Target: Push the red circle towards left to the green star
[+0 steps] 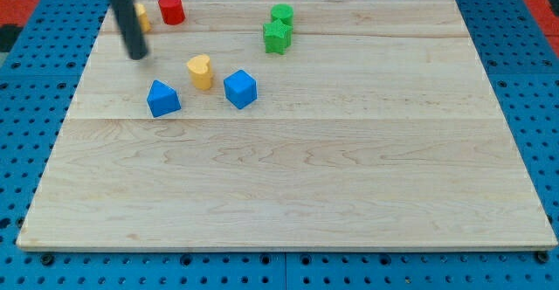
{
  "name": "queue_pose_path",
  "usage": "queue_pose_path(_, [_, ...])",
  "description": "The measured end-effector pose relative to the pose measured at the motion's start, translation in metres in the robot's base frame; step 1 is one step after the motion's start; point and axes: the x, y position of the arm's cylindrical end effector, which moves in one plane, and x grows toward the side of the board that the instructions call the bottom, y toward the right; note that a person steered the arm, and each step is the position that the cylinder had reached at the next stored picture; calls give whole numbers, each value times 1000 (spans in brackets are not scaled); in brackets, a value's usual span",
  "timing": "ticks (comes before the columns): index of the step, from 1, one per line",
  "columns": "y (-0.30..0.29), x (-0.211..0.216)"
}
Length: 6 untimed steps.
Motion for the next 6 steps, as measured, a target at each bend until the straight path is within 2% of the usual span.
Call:
queue_pose_path(1, [-52,-24])
queue_pose_path(2, [-53,-32])
queue_pose_path(3, [-53,-87])
queue_pose_path(4, [-45,-123])
queue_pose_path(6, [75,-109])
